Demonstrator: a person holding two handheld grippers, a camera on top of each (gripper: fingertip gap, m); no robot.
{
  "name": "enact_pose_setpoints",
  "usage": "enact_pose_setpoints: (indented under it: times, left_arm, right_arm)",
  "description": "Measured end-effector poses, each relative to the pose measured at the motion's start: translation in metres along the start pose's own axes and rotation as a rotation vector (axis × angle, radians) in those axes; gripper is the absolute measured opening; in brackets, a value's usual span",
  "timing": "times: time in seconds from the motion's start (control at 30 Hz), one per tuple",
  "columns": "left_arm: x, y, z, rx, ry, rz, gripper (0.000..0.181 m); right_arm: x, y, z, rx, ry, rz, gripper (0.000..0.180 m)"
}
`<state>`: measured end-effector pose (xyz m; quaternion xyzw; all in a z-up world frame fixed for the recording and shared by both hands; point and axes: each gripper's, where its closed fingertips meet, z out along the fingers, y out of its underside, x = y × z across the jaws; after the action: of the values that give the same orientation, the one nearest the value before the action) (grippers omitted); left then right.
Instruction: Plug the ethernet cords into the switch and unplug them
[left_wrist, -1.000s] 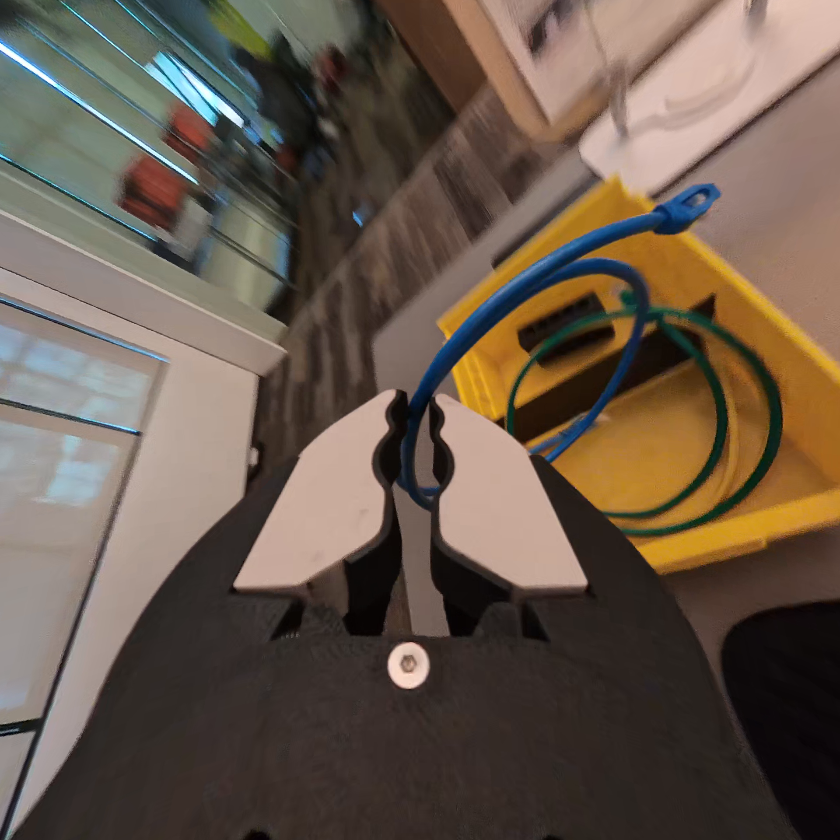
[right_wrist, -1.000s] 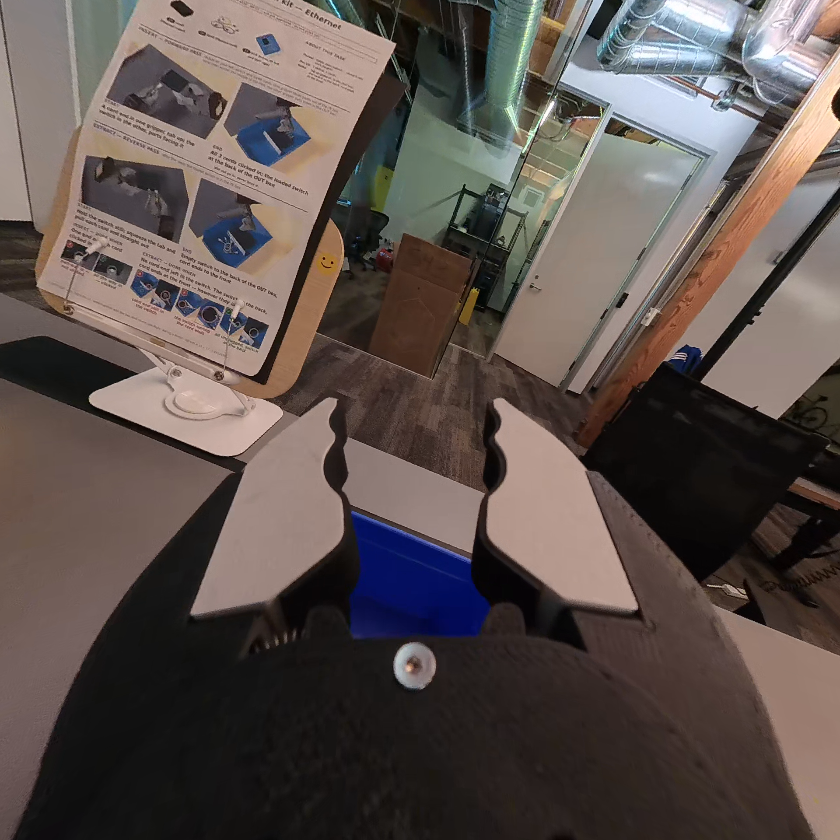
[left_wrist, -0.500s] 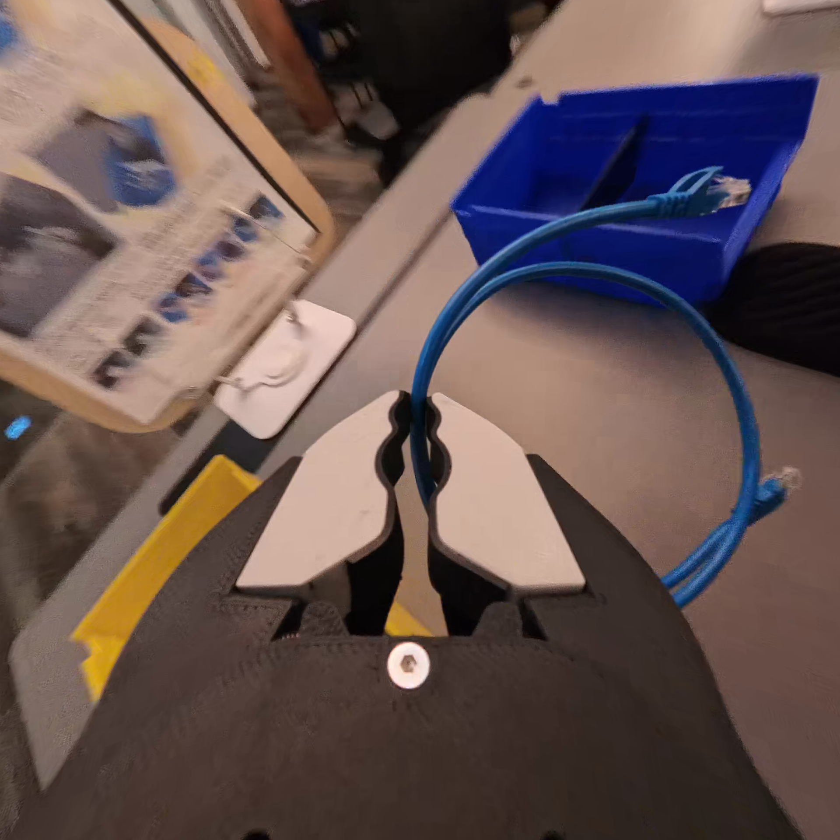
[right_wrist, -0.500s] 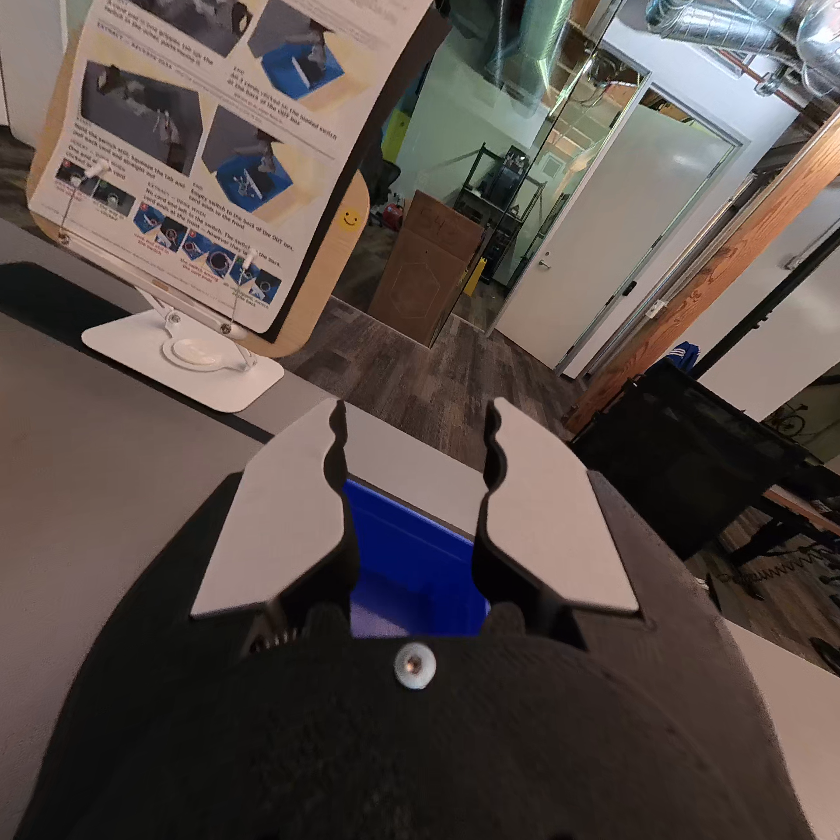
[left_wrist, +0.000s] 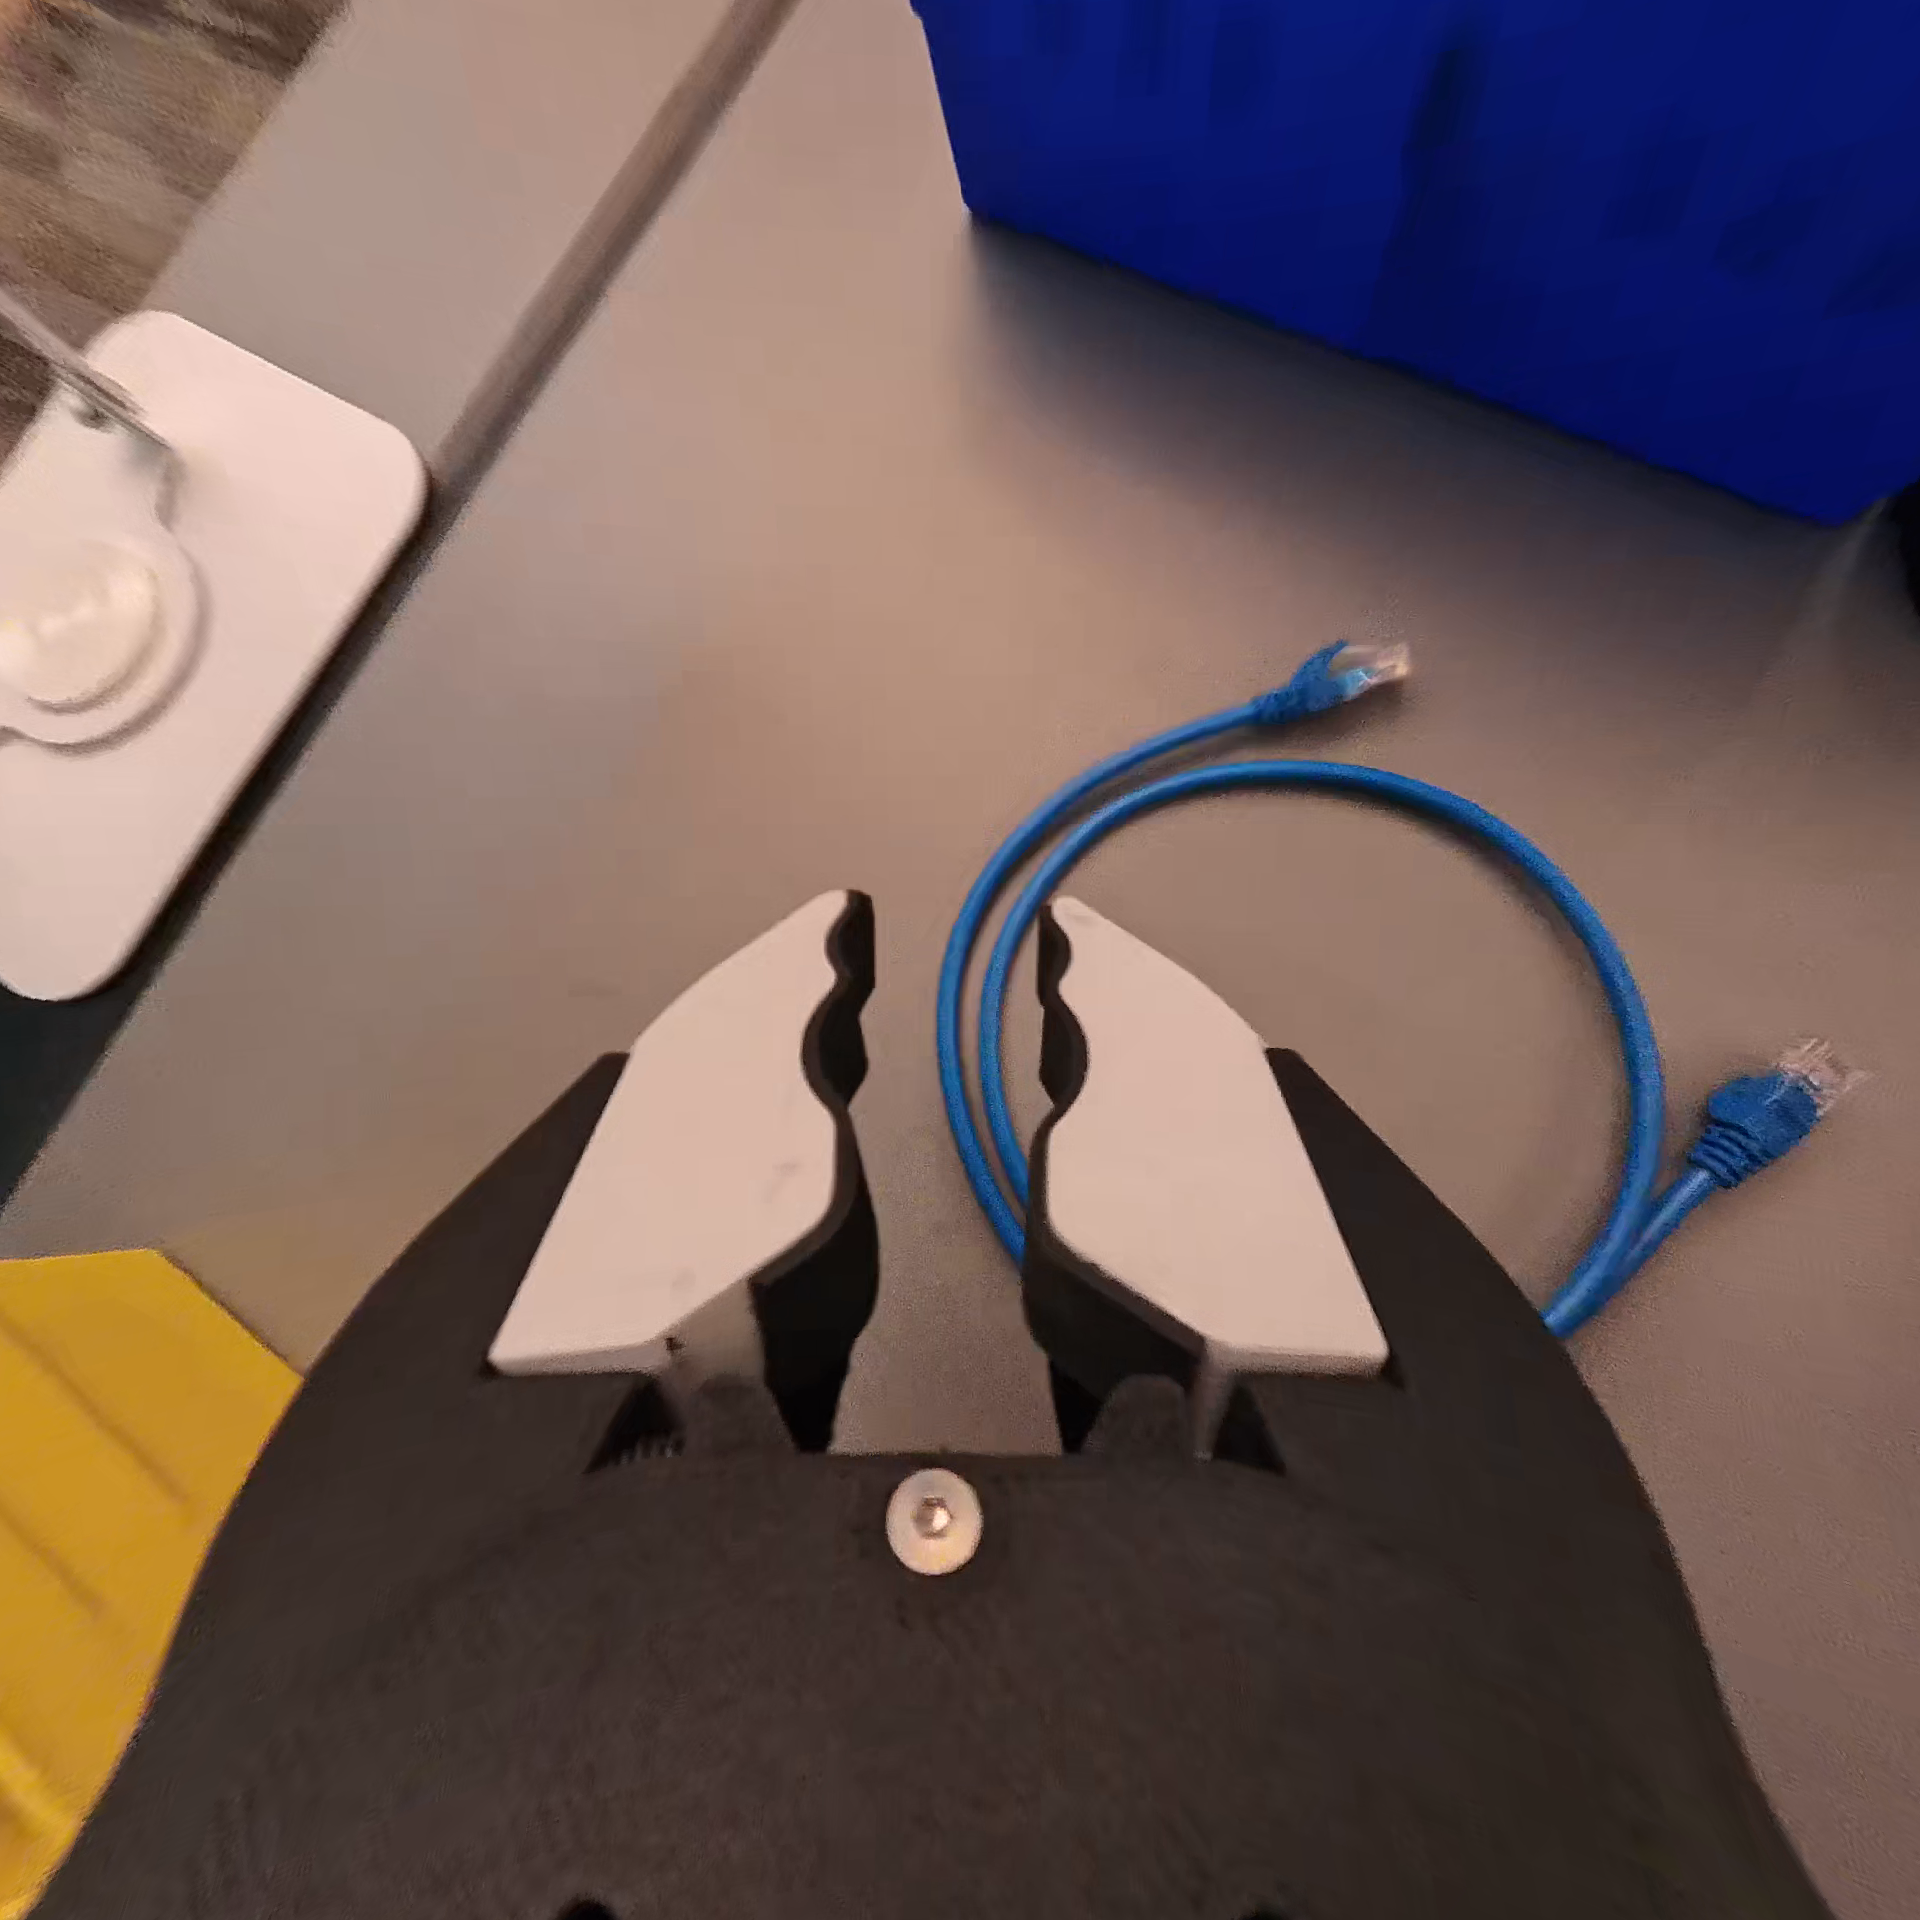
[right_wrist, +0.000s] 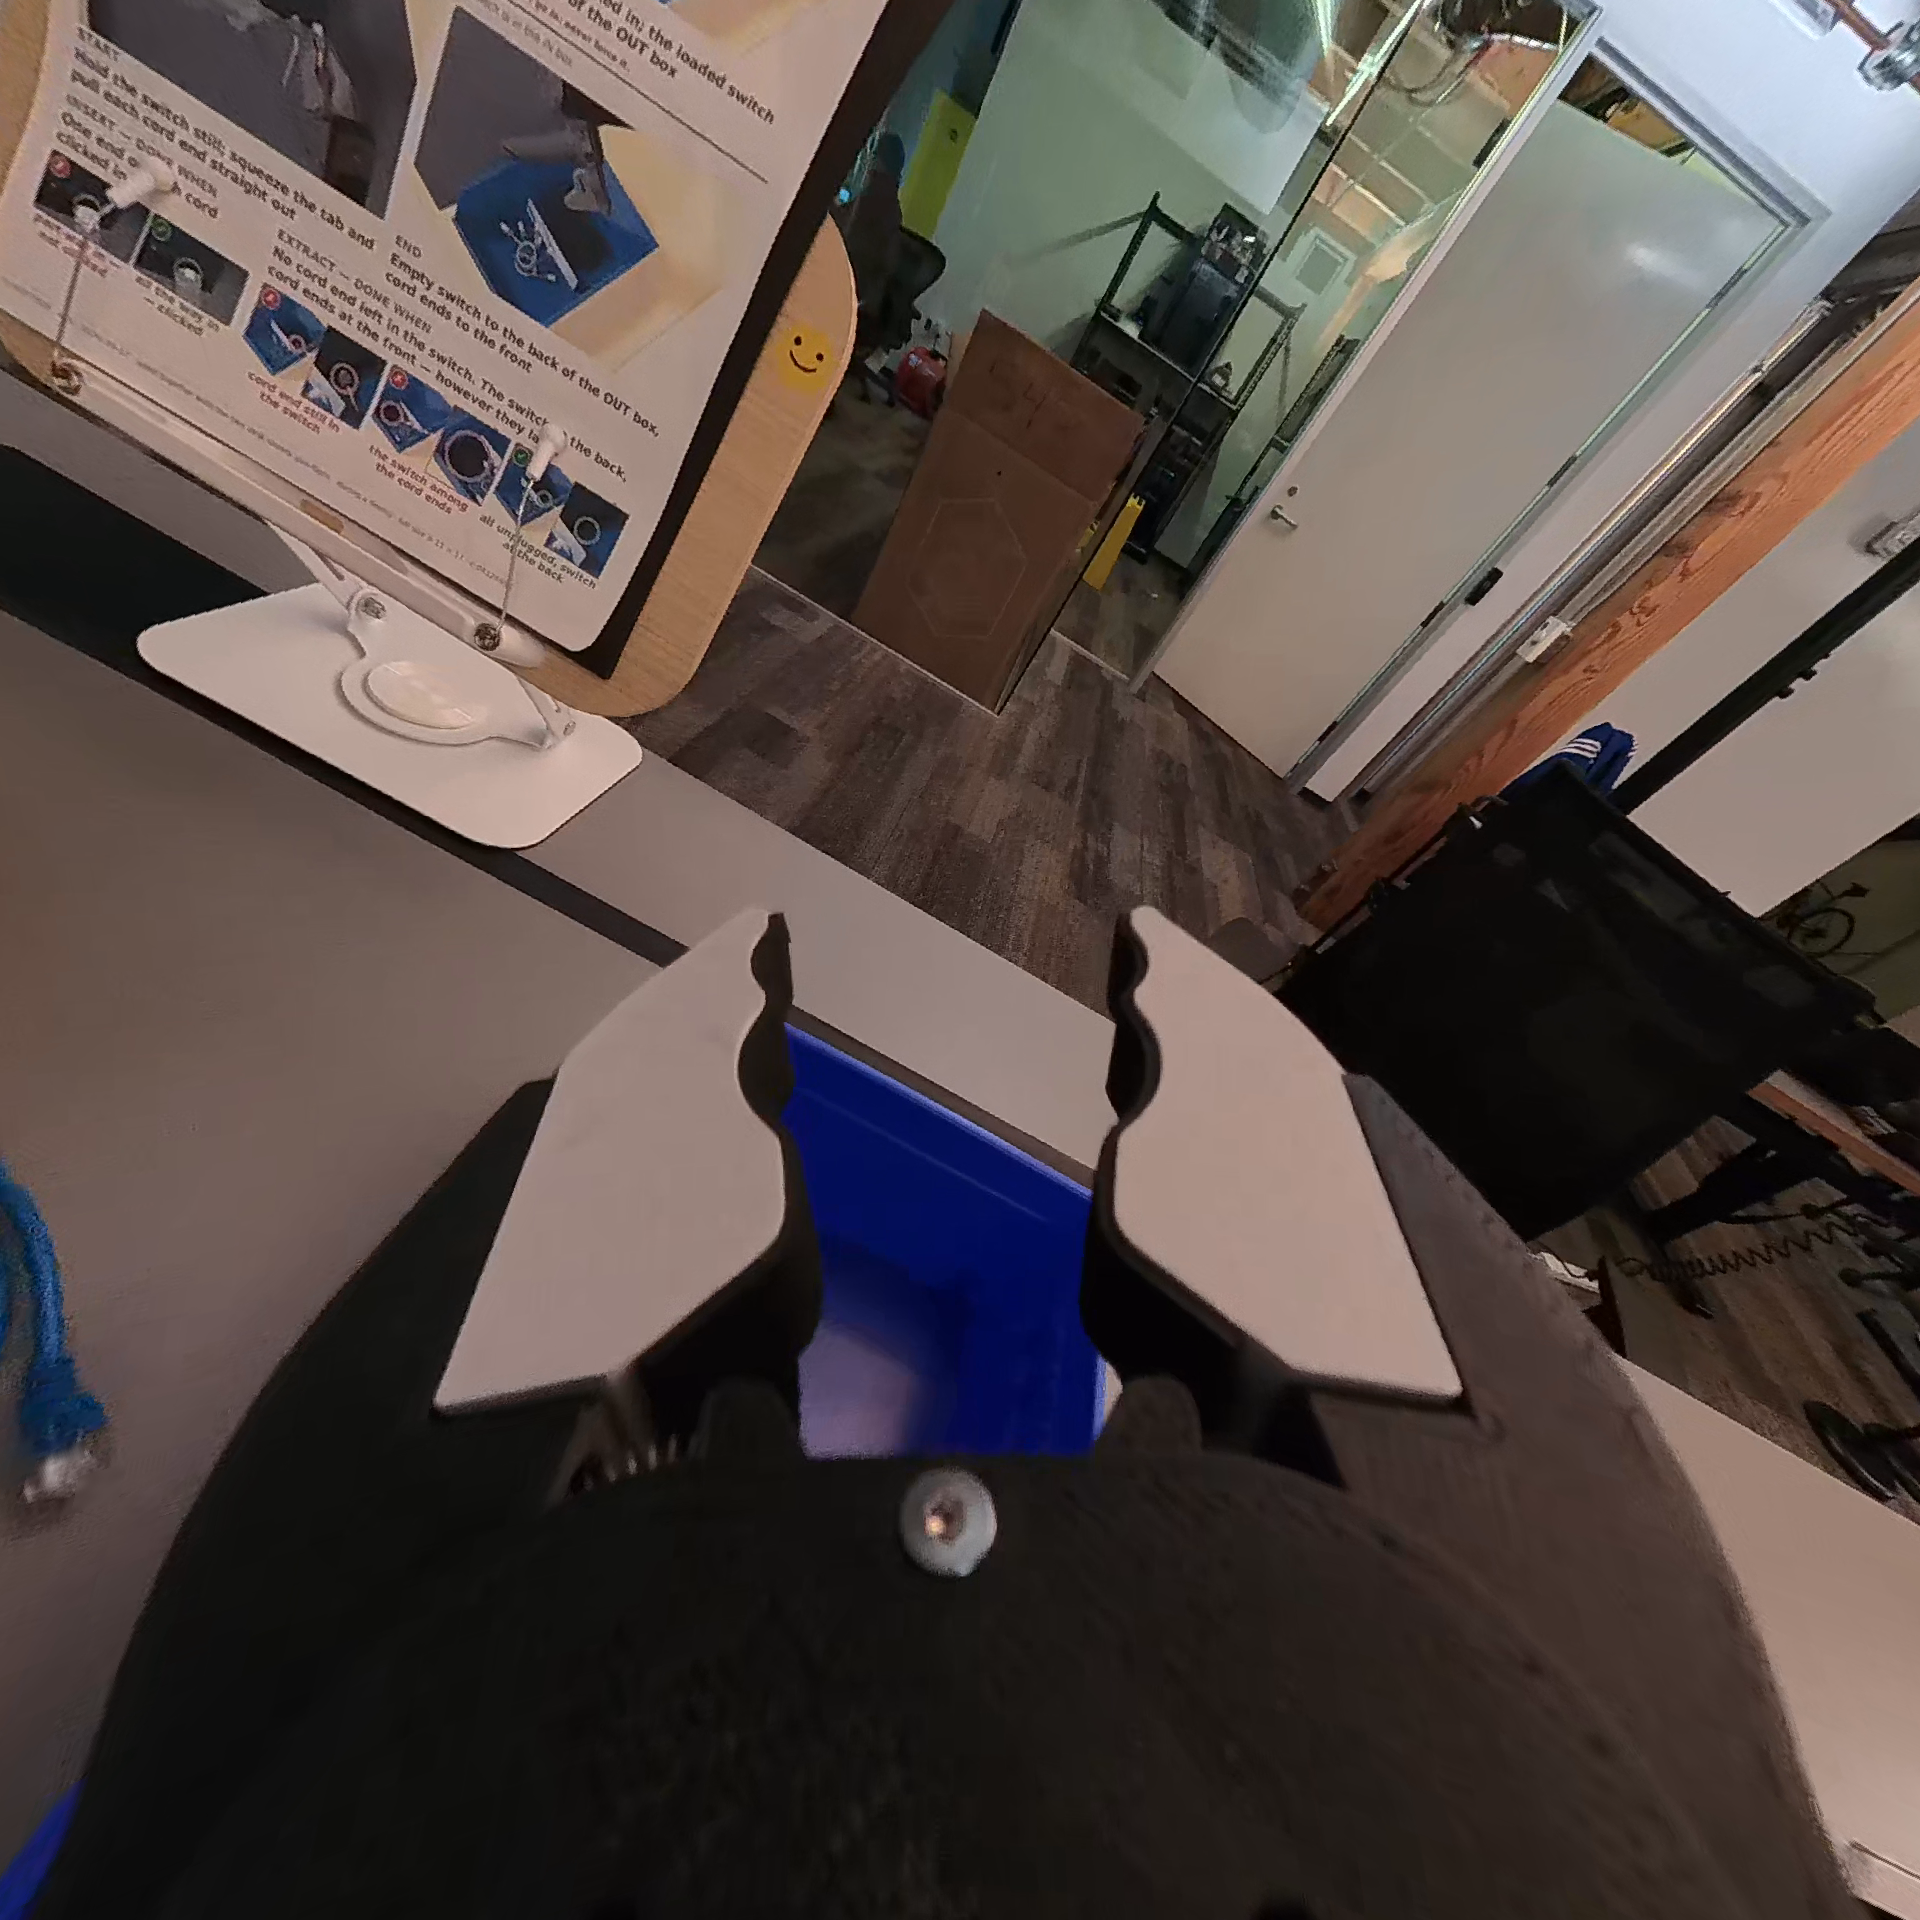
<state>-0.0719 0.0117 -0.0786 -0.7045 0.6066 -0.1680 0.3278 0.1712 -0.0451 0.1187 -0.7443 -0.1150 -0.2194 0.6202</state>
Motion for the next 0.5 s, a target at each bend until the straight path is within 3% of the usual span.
enact_pose_setpoints:
  times: [0.1,0.2,0.27,0.33,0.5]
  left_arm:
    - [-0.031,-0.017,-0.047,0.090,-0.090,0.036,0.038]
    - [-0.094,-0.030,-0.123,0.235,-0.283,0.141,0.034]
    - [-0.142,-0.021,-0.157,0.232,-0.356,0.257,0.030]
    - [-0.185,0.002,-0.163,0.132,-0.330,0.332,0.025]
    - [-0.234,0.093,-0.123,-0.203,-0.069,0.378,0.031]
  right_arm:
    - [0.002,0.003,-0.001,-0.016,0.013,-0.025,0.060]
    - [0.005,0.003,-0.004,-0.006,0.017,-0.026,0.060]
    - [0.007,0.002,-0.004,0.006,0.010,-0.014,0.060]
    - [0.009,0.002,-0.003,0.018,0.005,0.001,0.060]
    - [0.010,0.006,0.005,-0.005,0.010,-0.009,0.060]
